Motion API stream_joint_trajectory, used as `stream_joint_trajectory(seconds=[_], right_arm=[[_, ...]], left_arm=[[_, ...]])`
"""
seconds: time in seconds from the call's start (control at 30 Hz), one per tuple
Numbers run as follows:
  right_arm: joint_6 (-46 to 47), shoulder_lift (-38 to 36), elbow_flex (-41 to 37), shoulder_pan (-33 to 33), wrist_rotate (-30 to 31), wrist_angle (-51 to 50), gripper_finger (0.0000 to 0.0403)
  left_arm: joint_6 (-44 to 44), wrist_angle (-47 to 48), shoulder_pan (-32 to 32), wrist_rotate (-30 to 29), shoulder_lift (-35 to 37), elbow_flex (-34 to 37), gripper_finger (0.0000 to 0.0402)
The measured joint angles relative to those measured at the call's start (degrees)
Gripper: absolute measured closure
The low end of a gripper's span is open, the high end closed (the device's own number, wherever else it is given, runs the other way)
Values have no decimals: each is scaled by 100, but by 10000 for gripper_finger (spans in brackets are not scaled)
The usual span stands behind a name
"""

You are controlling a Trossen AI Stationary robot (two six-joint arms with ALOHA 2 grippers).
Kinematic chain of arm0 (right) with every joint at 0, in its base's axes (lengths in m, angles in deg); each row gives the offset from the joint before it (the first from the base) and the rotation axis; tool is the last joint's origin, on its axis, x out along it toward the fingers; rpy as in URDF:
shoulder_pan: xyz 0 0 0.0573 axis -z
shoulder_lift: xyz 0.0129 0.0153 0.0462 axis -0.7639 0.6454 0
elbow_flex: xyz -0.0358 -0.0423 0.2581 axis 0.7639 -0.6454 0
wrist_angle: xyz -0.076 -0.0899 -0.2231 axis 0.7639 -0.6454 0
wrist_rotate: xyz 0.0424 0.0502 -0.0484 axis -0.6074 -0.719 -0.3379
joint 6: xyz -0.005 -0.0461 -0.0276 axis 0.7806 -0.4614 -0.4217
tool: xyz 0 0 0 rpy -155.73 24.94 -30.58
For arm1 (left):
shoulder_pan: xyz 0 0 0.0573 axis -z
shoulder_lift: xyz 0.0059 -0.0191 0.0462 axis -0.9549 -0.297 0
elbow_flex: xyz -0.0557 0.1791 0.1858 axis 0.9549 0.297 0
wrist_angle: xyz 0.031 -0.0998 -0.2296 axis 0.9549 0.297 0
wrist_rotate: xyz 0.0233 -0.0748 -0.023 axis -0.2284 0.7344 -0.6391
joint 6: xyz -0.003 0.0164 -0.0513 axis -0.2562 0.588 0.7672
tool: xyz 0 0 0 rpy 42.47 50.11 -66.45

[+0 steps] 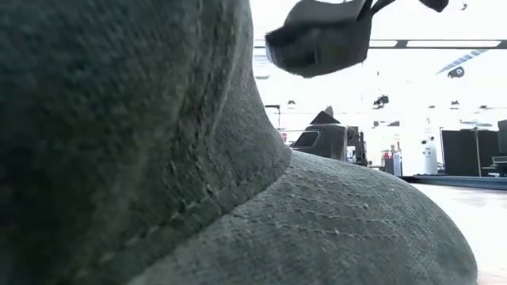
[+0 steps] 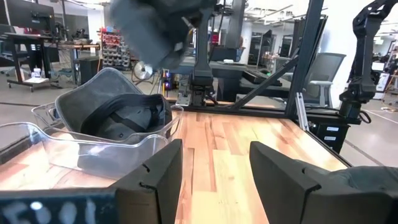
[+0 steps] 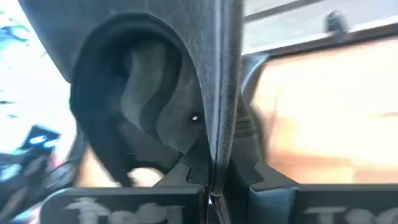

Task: Pick & Place hat
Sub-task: Put the black cap into the right transparent bin

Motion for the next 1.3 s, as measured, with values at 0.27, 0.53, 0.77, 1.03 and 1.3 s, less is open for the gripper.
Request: stream_joint_trajectory(seconds=[0.27,0.53,0.77,1.03,1.3], right_arm=[[-2101,161,-134,1889,-850,1645,389],[-2728,973,-143,2534,-2355,1799,390],[-2673,1745,82,2728,-3400,43,383],[-2691,2325,806,2731,-3415,-899,377],[-2934,3065,1341,2744,-3415,-888,376]], left_arm=[[0,0,-1,-1,0,0,221],[0,0,-1,-1,-6,0,221],[0,0,0,0,-10,0,221],[0,0,0,-1,-10,0,221],[0,0,0,-2,-13,0,221]])
